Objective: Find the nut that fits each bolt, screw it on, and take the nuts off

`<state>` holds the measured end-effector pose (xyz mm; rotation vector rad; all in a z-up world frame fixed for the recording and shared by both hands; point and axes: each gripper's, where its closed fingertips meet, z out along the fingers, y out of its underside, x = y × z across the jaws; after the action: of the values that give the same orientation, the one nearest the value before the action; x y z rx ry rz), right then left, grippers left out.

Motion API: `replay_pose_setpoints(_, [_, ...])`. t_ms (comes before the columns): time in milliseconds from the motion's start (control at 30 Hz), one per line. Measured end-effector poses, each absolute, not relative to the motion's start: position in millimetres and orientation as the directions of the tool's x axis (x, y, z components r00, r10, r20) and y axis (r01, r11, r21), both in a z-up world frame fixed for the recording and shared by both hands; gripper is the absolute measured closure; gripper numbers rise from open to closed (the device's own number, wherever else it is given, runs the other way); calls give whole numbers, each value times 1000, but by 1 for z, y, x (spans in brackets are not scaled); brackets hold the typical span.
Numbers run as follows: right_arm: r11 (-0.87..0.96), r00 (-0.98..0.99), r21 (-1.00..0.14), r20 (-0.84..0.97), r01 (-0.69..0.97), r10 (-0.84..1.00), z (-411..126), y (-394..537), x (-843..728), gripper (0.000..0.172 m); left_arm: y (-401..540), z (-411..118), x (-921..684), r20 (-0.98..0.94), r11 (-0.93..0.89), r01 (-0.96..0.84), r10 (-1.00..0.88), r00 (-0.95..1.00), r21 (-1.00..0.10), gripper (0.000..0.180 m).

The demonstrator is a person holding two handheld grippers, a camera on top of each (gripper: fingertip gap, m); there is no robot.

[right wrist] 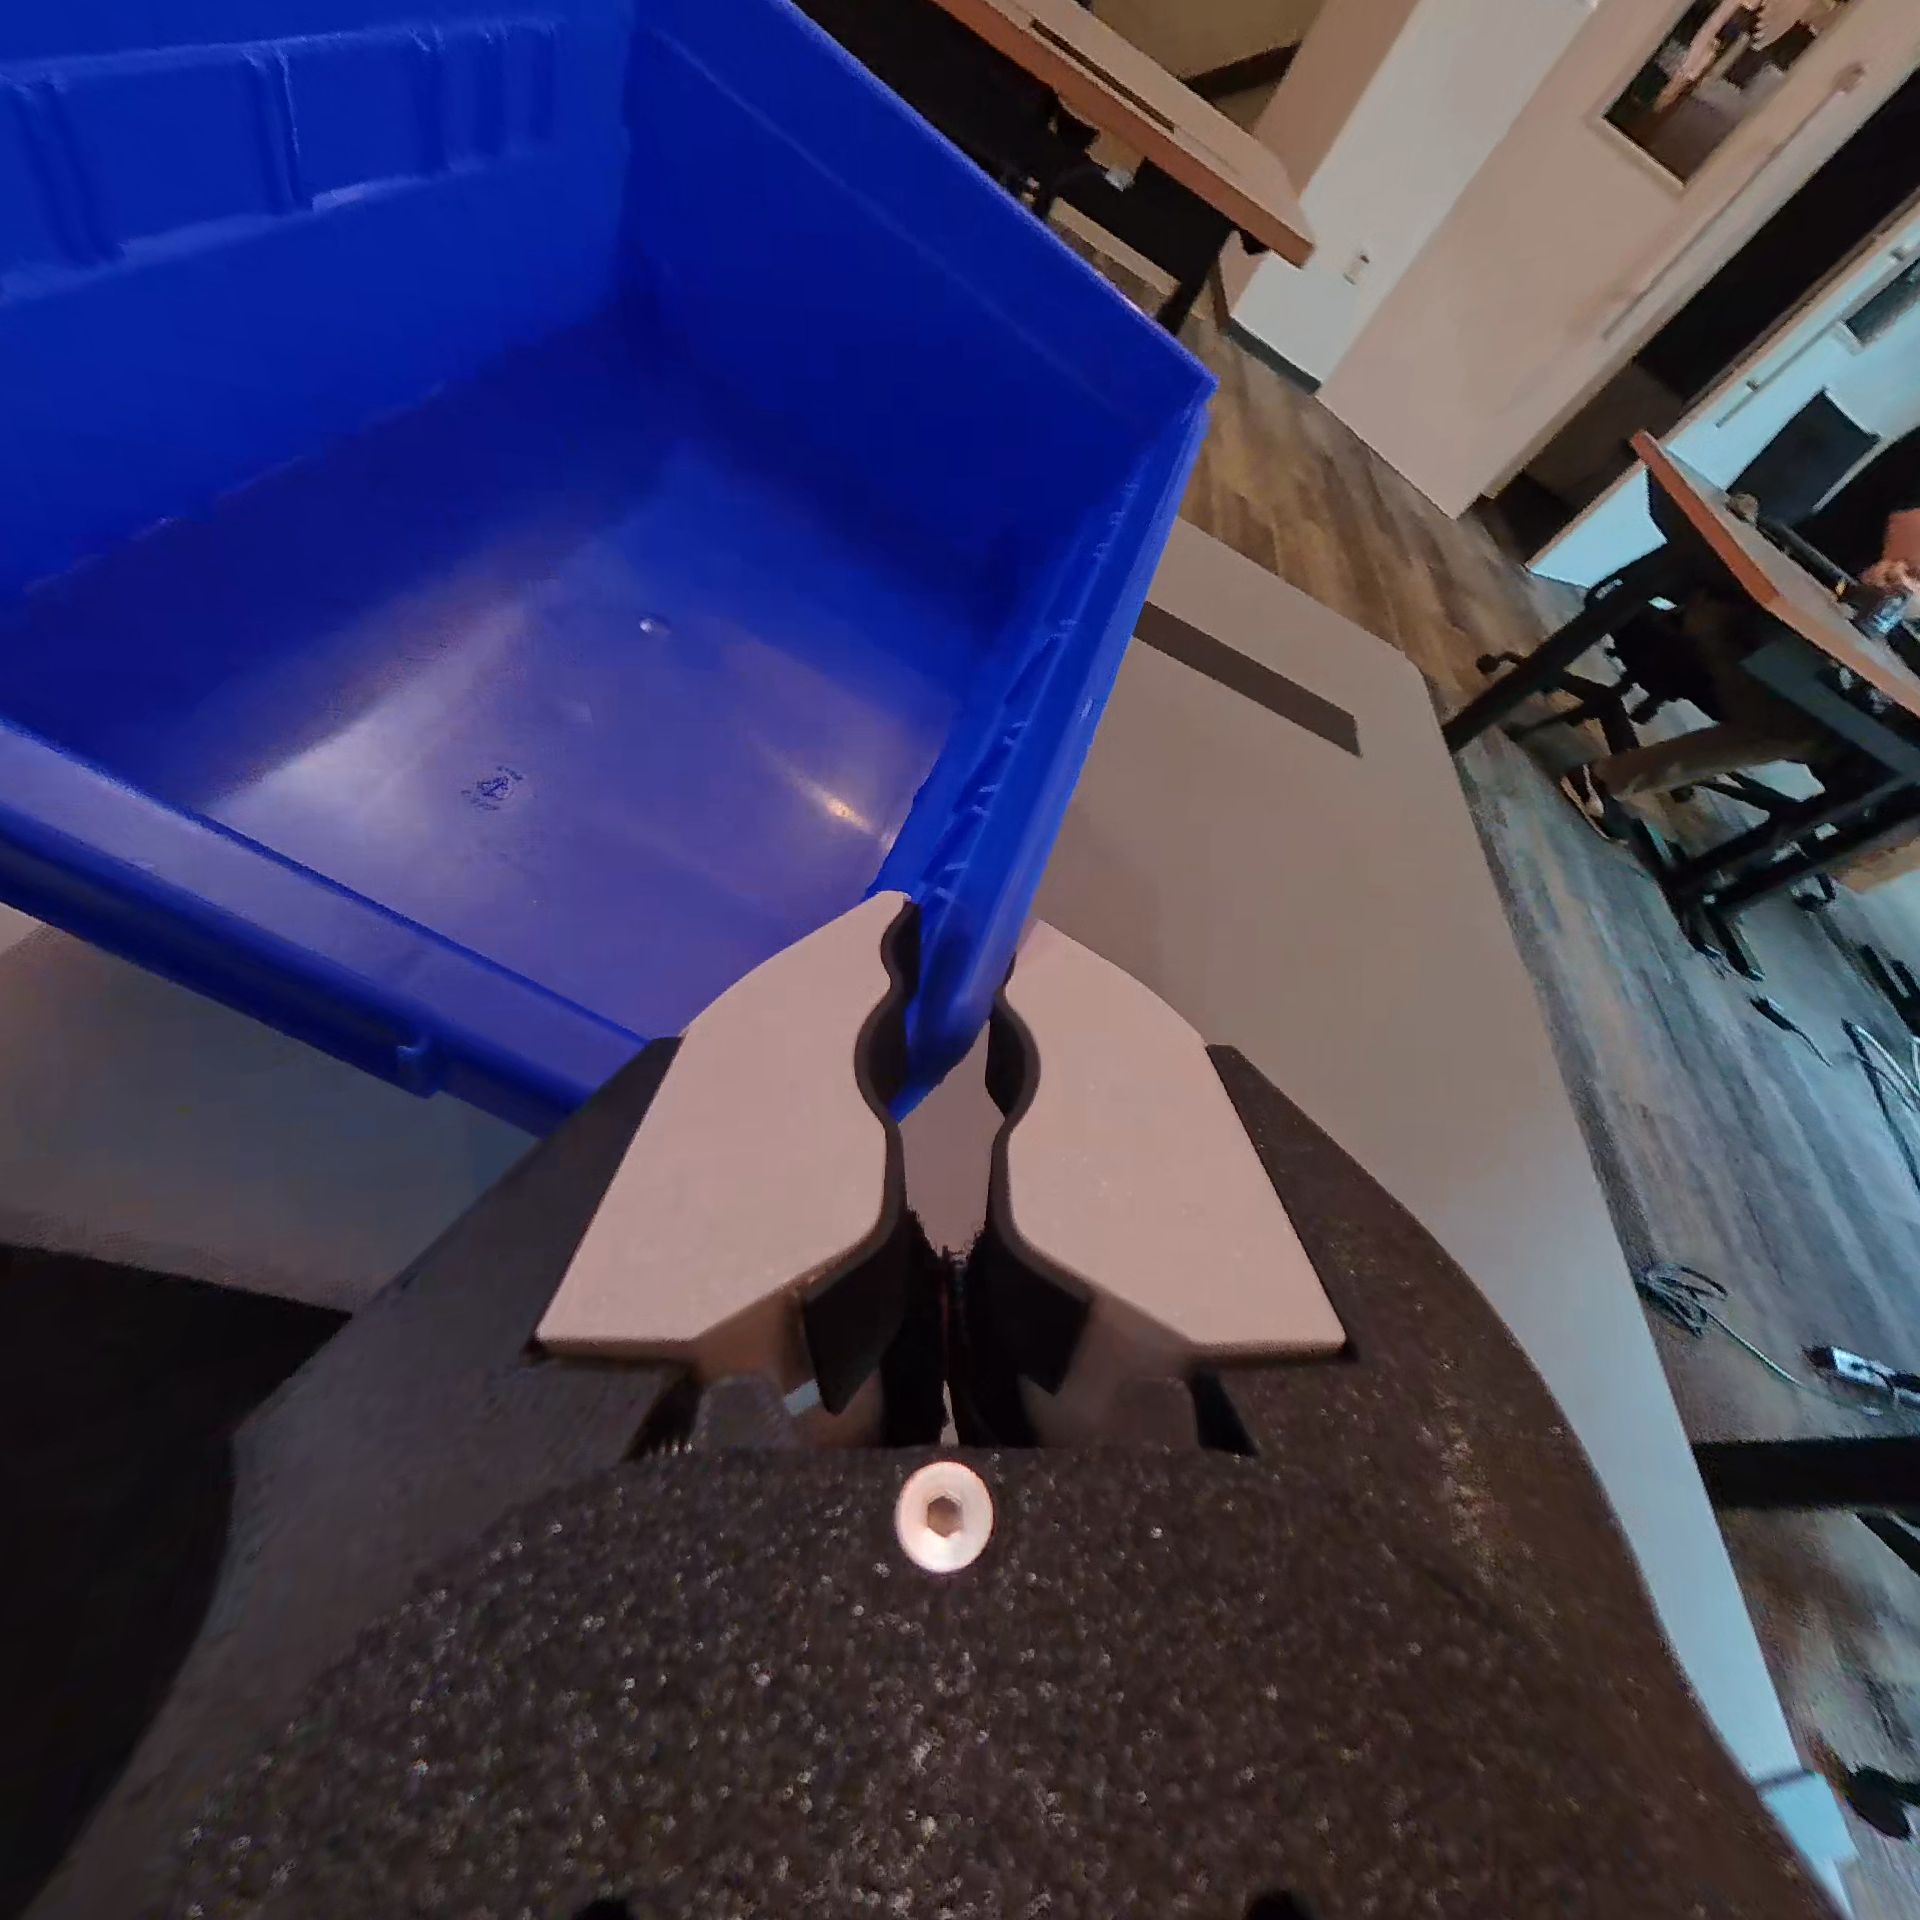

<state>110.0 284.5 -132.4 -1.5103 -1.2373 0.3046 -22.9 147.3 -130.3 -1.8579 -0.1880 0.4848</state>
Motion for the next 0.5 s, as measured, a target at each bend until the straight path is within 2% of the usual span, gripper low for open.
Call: replay_pose_setpoints(500, [83, 514, -854, 384, 514, 767, -160, 340, 187, 162, 211, -160, 47, -273, -372, -187, 193, 943, -909, 164])
